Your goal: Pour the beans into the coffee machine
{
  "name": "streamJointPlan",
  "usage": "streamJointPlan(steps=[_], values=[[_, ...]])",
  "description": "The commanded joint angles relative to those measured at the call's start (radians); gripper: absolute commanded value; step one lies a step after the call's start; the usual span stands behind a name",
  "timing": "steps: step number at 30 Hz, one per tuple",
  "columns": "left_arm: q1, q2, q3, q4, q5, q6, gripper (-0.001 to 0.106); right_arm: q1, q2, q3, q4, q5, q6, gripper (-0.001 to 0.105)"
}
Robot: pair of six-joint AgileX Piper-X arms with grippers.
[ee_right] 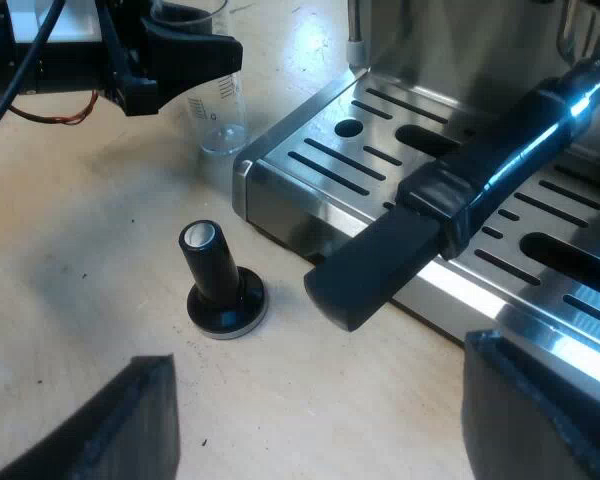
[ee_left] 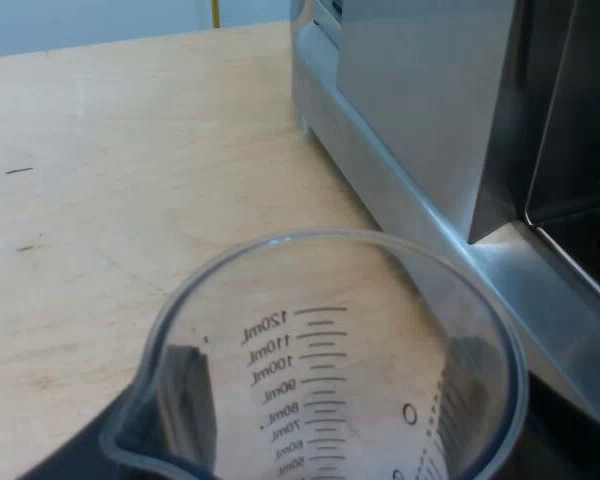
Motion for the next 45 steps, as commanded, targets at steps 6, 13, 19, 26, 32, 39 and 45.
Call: streamJointPlan(steps=[6, 13, 19, 26, 32, 39, 45], values=[[0.001, 0.004, -0.003, 0.010, 0.007, -0.012, 0.084, 0.002, -0.006, -0.002, -0.014, 0.000, -0.002, 0.062], [0.001, 0.004, -0.003, 0.010, 0.007, -0.050, 0.084, 0.002, -0.006, -0.002, -0.014, 0.000, -0.002, 0.062], [0.001, -0.002, -0.003, 0.010, 0.039, -0.057, 0.084, 0.002, -0.006, -0.002, -0.014, 0.000, -0.002, 0.062], [0.002, -0.058, -0.003, 0.010, 0.082, -0.096, 0.084, 0.002, -0.006, -0.002, -0.014, 0.000, -0.002, 0.062], [0.002, -0.121, 0.007, 0.027, 0.082, -0.113, 0.084, 0.002, -0.006, -0.002, -0.014, 0.000, -0.002, 0.062], [0.002, -0.222, 0.044, 0.032, 0.079, -0.131, 0.084, 0.002, -0.006, -0.002, -0.014, 0.000, -0.002, 0.062], [0.002, -0.356, 0.058, 0.067, 0.023, -0.170, 0.084, 0.002, -0.006, -0.002, -0.014, 0.000, -0.002, 0.062]])
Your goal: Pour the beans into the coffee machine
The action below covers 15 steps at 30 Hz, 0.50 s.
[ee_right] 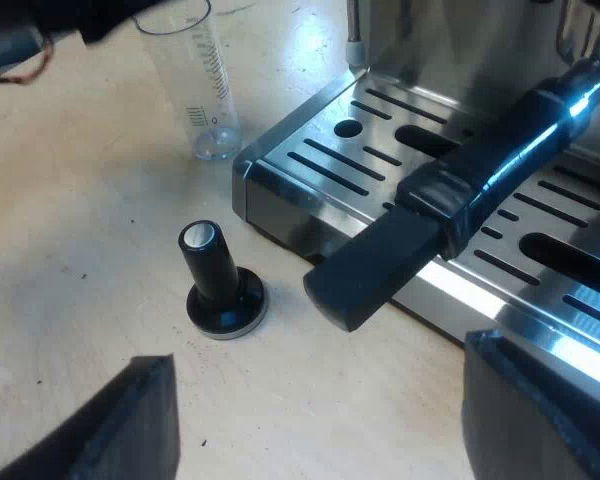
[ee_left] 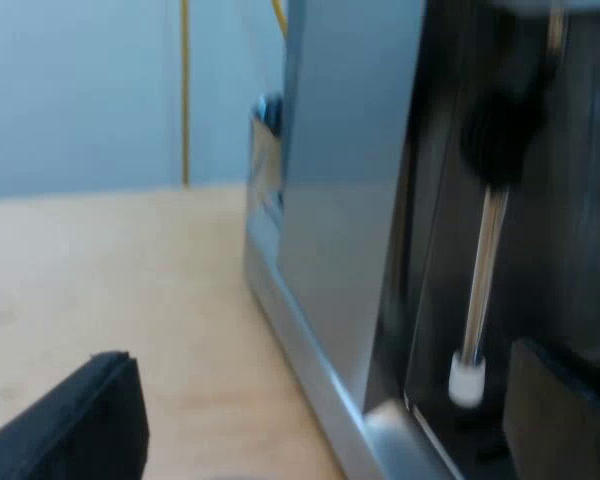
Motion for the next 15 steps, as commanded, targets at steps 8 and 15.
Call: streamJointPlan(steps=[8, 15], values=[[-0.001, -0.255, -0.002, 0.210, -0.083, -0.001, 0.084, 0.002, -0.006, -0.002, -0.032, 0.000, -0.002, 0.062], [-0.001, -0.430, -0.023, 0.386, -0.115, -0.002, 0.084, -0.004, -0.006, -0.039, -0.056, 0.050, 0.014, 0.062]])
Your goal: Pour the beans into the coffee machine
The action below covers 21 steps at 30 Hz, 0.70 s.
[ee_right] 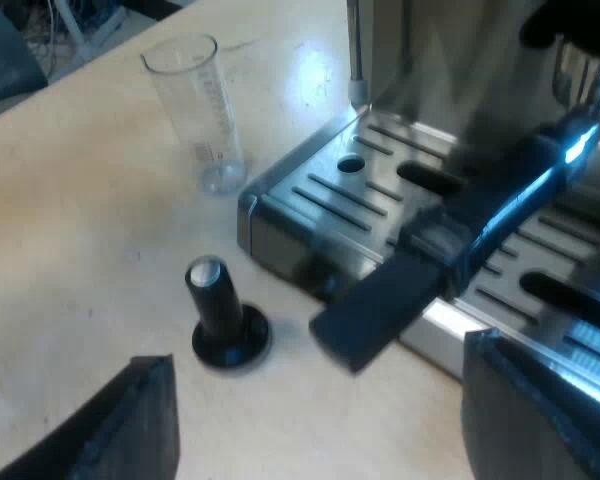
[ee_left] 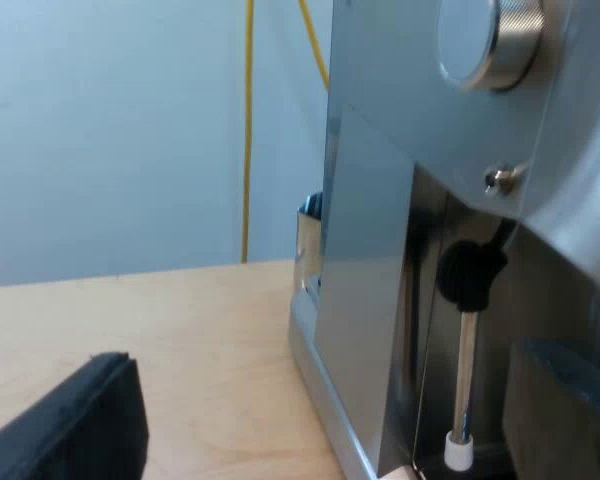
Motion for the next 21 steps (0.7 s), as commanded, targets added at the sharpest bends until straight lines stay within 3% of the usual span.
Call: streamJointPlan(steps=[1, 7, 8, 20, 21], values=[[-0.001, -0.056, -0.021, 0.064, -0.028, -0.006, 0.084, -0.001, -0.006, -0.028, -0.015, 0.047, 0.012, 0.062], [-0.001, -0.151, -0.077, 0.215, -0.038, 0.001, 0.084, -0.011, -0.006, -0.078, 0.004, 0.152, 0.010, 0.062], [-0.001, -0.178, -0.109, 0.278, -0.038, 0.005, 0.084, -0.018, -0.006, -0.082, 0.004, 0.151, 0.010, 0.062], [-0.001, -0.246, -0.241, 0.469, -0.049, 0.057, 0.084, -0.311, -0.006, -0.213, 0.135, 0.048, 0.013, 0.062], [-0.001, -0.246, -0.275, 0.513, -0.054, 0.057, 0.084, -0.378, -0.006, -0.255, 0.193, 0.049, 0.013, 0.062]])
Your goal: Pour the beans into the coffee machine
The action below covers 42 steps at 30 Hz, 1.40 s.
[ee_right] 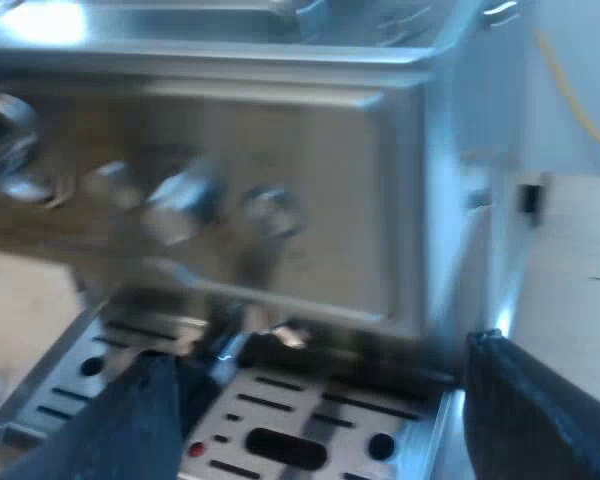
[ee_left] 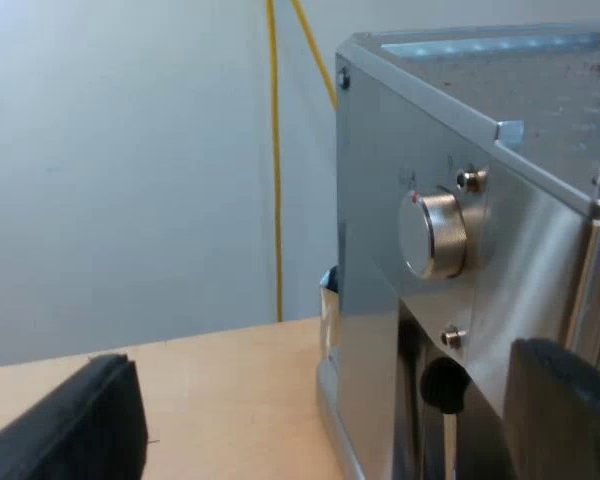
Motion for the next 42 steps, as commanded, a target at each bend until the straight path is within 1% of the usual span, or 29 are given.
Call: streamJointPlan(steps=[1, 2, 3, 4, 8, 9, 12, 14, 16, 17, 18, 19, 20, 26, 30, 38, 42], values=[[-0.001, -0.012, -0.067, 0.084, -0.023, -0.002, 0.083, -0.070, -0.008, -0.055, 0.062, -0.012, -0.006, 0.062], [-0.001, -0.012, -0.072, 0.089, -0.025, -0.002, 0.082, -0.140, -0.008, -0.097, 0.118, -0.028, -0.006, 0.062], [-0.001, -0.012, -0.091, 0.091, -0.027, -0.002, 0.077, -0.177, -0.008, -0.114, 0.139, -0.043, -0.006, 0.062], [-0.001, -0.012, -0.095, 0.091, -0.027, -0.002, 0.074, -0.195, -0.008, -0.122, 0.151, -0.048, -0.006, 0.062], [-0.001, -0.012, -0.103, 0.095, -0.027, -0.002, 0.071, -0.283, -0.008, -0.158, 0.208, -0.066, -0.008, 0.062], [-0.001, -0.012, -0.165, 0.184, -0.034, -0.002, 0.062, -0.332, -0.008, -0.176, 0.243, -0.066, -0.012, 0.062], [-0.001, -0.014, -0.201, 0.236, -0.042, 0.006, 0.067, -0.408, -0.022, -0.189, 0.275, -0.066, -0.026, 0.062], [-0.001, -0.020, -0.211, 0.248, -0.060, 0.035, 0.070, -0.454, -0.034, -0.191, 0.286, -0.066, -0.036, 0.062], [-0.001, -0.038, -0.217, 0.249, -0.061, 0.068, 0.072, -0.512, -0.061, -0.191, 0.298, -0.066, -0.036, 0.062], [-0.001, -0.044, -0.217, 0.249, -0.061, 0.067, 0.072, -0.522, -0.068, -0.191, 0.301, -0.066, -0.040, 0.062], [-0.001, -0.051, -0.217, 0.249, -0.061, 0.066, 0.072, -0.541, -0.075, -0.191, 0.306, -0.070, -0.049, 0.062], [-0.001, -0.070, -0.217, 0.259, -0.061, 0.067, 0.072, -0.572, -0.093, -0.191, 0.320, -0.087, -0.080, 0.062], [-0.001, -0.080, -0.217, 0.264, -0.061, 0.067, 0.072, -0.586, -0.100, -0.191, 0.327, -0.097, -0.090, 0.062], [-0.001, -0.151, -0.217, 0.347, -0.059, 0.067, 0.072, -0.601, -0.173, -0.191, 0.382, -0.102, -0.088, 0.062], [-0.007, -0.224, -0.217, 0.397, -0.054, 0.063, 0.072, -0.601, -0.223, -0.191, 0.426, -0.109, -0.088, 0.062], [-0.101, -0.376, -0.217, 0.499, -0.058, 0.066, 0.072, -0.579, -0.339, -0.191, 0.521, -0.193, -0.088, 0.062], [-0.106, -0.443, -0.217, 0.568, -0.063, 0.066, 0.072, -0.561, -0.388, -0.191, 0.591, -0.192, -0.088, 0.062]])
